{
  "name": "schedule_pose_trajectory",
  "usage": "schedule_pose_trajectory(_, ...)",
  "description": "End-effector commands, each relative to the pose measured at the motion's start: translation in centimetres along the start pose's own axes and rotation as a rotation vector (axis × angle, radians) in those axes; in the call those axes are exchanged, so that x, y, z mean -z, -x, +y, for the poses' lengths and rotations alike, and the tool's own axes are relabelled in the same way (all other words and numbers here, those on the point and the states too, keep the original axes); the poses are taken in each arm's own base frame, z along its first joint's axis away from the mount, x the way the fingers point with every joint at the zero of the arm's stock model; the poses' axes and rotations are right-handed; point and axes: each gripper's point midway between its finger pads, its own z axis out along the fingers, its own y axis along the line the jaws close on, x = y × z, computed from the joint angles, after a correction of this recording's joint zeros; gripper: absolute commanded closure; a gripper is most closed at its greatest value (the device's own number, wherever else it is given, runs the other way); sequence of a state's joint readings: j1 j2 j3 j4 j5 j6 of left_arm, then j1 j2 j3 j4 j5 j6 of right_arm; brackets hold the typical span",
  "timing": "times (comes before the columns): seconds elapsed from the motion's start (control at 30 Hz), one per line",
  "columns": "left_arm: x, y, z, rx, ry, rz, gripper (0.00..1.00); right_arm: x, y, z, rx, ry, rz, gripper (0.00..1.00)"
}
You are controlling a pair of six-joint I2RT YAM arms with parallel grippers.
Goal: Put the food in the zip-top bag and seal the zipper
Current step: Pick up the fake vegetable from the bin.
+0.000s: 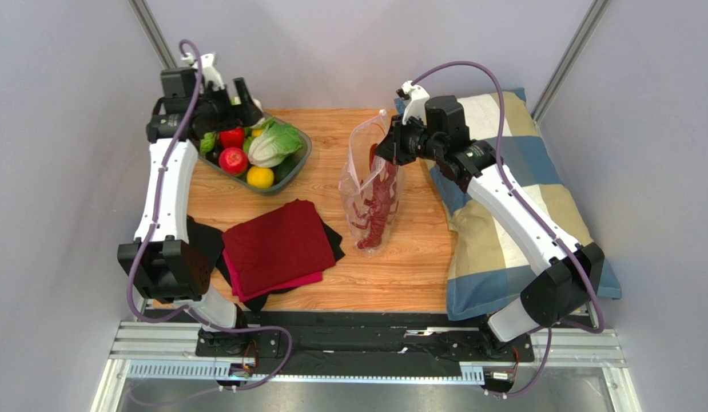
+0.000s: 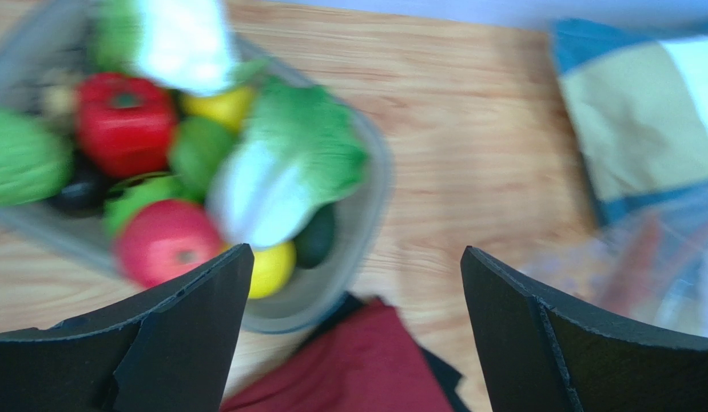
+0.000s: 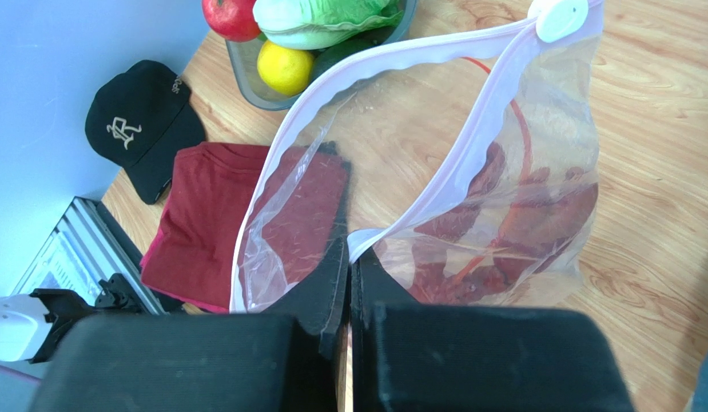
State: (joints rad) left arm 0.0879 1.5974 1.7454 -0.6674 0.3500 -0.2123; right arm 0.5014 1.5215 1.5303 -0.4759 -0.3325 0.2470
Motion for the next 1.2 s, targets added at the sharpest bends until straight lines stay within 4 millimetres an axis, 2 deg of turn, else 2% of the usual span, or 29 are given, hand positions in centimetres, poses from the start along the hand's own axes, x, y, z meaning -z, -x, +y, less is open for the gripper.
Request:
schedule_pose_trajectory(0.0,-0.7,-0.7,5.6,-0.079,0.140,0.047,0.01,0.1,1.6,1.2,-0.015,0.049,-0.021,1.00)
schedule_pose_trajectory(0.07,-1.3,-1.8,7.3,-0.077,0.190,0.083,0.01,-0.1,1.7,1.3,-0.021,0.050,-0.014,1.00)
schedule_pose_trajectory(0.3,-5.2,-5.7,12.7,-0.031,0.369,0.198,0.01,-0.6,1.8,1.5,-0.047,0.059,0.004,1.00)
schedule_pose_trajectory(0.4,-6.4,-6.6,13.7,-0.024,0.391,0.228,0.01,-1.0,1.5,1.3,-0.058,0.054,0.016,1.00)
schedule_pose_trajectory(0.8,-9.4,-10.3,15.0,0.008,0.379,0.303,0.01,-1.8,1.1,0.9,-0.082,0.047,0.046,1.00)
schedule_pose_trajectory(0.87,-9.5,-10.7,15.1,0.016,0.384,0.312,0.04,-1.8,1.0,0.8,-0.081,0.042,0.047,1.00)
schedule_pose_trajectory(0.9,-9.5,-10.9,15.1,0.019,0.383,0.317,0.07,-1.8,1.1,0.8,-0.082,0.042,0.047,1.00)
schedule_pose_trajectory(0.93,-9.5,-11.1,15.1,0.022,0.383,0.321,0.15,-1.7,1.0,0.8,-0.082,0.041,0.050,1.00)
schedule_pose_trajectory(1.0,-9.1,-11.3,15.3,0.030,0.398,0.321,0.20,-1.8,0.9,0.7,-0.083,0.040,0.053,1.00)
schedule_pose_trajectory(1.17,-8.6,-11.4,15.0,0.043,0.403,0.317,0.15,-2.1,0.4,0.8,-0.099,0.045,0.065,1.00)
